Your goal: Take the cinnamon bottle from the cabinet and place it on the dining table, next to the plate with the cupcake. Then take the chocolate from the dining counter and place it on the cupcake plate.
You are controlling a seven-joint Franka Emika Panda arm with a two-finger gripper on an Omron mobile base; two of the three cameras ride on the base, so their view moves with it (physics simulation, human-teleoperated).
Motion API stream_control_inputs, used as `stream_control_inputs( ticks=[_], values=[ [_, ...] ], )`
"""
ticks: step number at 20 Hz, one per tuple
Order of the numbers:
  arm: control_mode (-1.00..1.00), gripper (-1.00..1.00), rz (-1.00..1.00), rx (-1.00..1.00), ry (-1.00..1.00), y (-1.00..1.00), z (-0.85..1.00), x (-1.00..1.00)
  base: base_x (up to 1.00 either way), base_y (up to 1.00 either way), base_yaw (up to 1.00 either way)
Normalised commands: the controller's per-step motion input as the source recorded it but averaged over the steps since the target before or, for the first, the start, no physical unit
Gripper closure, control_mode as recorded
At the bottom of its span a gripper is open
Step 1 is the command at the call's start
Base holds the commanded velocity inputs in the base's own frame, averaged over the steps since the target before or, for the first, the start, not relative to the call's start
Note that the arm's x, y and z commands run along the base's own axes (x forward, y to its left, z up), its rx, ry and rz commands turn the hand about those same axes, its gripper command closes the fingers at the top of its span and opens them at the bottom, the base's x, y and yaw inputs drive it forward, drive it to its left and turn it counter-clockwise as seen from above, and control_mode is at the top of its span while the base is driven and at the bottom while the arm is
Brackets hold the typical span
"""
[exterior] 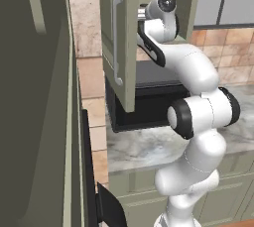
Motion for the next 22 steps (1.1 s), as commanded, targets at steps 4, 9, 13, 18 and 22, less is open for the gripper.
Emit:
stream_control_inputs(
  ticks=[4,9,13,18,22],
  values=[
    [-1.0,-1.0,0.0,0.0,0.0,0.0,0.0,0.23,0.0,0.0,0.0],
    [-1.0,-1.0,0.0,0.0,0.0,0.0,-0.08,0.22,0.0,0.0,0.0],
    [-1.0,-1.0,0.0,0.0,0.0,0.0,-0.11,0.19,0.0,0.0,0.0],
    [-1.0,-1.0,0.0,0.0,0.0,0.0,-0.06,0.18,0.0,0.0,0.0],
    [-1.0,-1.0,0.0,0.0,0.0,0.0,-0.03,0.19,0.0,0.0,0.0]
  ],
)
